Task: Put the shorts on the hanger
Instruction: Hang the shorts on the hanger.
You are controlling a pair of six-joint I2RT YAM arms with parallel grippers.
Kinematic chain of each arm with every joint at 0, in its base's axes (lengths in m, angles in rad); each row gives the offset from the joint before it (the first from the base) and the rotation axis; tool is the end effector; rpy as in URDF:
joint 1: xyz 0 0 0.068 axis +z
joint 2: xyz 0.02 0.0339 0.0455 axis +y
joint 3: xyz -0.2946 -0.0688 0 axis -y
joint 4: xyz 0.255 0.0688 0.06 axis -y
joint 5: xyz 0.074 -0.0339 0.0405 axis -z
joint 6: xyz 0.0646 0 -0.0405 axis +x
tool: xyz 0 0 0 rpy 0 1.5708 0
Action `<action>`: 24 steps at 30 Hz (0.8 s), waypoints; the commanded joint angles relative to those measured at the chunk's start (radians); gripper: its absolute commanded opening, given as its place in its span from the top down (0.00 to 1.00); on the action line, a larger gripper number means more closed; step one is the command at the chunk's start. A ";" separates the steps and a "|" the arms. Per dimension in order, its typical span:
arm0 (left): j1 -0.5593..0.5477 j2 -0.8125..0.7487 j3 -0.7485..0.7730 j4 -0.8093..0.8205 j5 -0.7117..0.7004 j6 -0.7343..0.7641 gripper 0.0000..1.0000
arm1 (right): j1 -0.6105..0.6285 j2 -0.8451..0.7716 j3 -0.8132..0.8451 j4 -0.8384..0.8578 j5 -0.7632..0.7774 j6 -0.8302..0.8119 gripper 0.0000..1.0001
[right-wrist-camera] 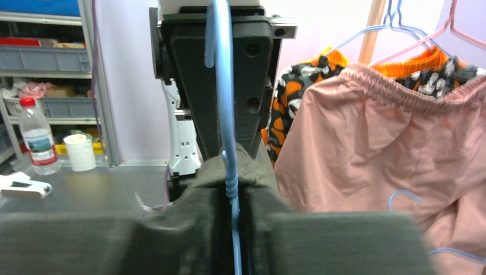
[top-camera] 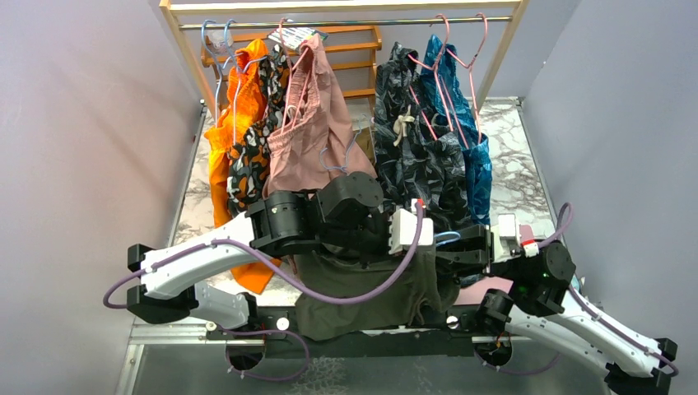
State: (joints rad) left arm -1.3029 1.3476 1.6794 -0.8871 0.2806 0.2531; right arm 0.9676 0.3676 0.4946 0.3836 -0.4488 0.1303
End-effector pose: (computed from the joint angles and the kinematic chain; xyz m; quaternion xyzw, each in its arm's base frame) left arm 0.0600 -0.2863 0.4688 0.6557 0.5686 -0.3470 0.3554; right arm 0.0369 0.1030 0.3758 -0.3758 0.3723 0.5349 0.6588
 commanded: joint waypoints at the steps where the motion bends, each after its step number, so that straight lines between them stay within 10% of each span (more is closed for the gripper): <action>1: -0.004 -0.074 -0.092 0.082 -0.096 -0.007 1.00 | 0.006 -0.005 0.104 -0.078 0.045 -0.020 0.63; 24: -0.004 -0.542 -0.335 0.347 -0.403 -0.087 1.00 | 0.006 0.016 0.416 -0.816 0.543 0.176 0.03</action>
State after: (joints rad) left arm -1.3064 0.8429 1.2736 -0.6334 -0.0727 0.1726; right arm 0.9676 0.3664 0.8791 -0.2615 -0.0383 0.2024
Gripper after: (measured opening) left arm 0.056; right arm 0.937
